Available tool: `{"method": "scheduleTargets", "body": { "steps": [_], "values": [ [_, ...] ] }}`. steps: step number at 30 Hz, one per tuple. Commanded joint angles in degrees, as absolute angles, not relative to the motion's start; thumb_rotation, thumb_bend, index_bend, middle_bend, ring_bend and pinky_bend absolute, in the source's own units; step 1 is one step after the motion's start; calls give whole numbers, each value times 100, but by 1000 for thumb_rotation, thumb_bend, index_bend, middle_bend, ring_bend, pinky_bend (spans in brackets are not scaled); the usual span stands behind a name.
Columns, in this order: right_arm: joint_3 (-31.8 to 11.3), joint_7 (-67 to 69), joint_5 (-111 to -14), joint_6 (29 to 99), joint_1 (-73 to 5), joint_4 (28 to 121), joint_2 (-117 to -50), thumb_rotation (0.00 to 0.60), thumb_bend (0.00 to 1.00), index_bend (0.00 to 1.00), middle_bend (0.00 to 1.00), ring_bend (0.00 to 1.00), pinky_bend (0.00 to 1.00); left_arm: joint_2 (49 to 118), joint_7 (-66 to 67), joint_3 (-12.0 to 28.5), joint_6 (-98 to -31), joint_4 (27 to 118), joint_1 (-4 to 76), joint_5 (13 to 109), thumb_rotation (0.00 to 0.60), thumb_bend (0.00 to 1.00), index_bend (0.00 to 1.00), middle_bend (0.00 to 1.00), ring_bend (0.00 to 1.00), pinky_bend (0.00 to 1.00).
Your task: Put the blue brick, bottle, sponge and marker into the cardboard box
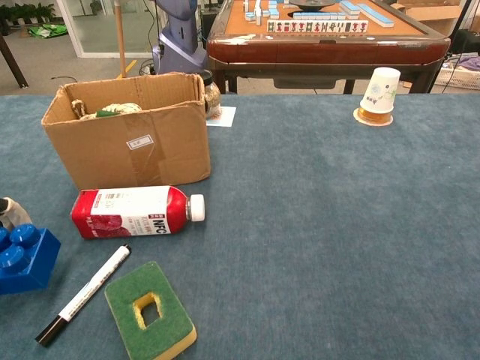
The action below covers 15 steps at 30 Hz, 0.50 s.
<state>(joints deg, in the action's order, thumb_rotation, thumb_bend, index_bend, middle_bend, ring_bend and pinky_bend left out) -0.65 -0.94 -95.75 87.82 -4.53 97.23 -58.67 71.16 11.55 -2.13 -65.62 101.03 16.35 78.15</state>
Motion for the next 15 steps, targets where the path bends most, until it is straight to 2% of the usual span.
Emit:
{"method": "scheduleTargets", "body": {
  "steps": [1, 10, 15],
  "values": [
    [-62, -96, -9575, 8775, -456, 9724, -5868, 600, 235, 323, 302, 292, 411, 6913, 1191, -109, -6696, 10295, 1623, 7789, 600, 189, 569, 598, 273, 169],
    [-68, -110, -9563, 8757, -467, 9715, -5885, 600, 235, 323, 302, 292, 411, 6293, 1332, 346, -7192, 10925, 1656, 7670, 600, 188, 578, 608, 292, 238],
    [-77, -134, -9503, 8675, -497, 9702, -5906, 600, 235, 323, 302, 292, 410, 6312, 1739, 760, -7643, 11271, 1726, 7502, 600, 207, 599, 629, 323, 310]
  ]
}}
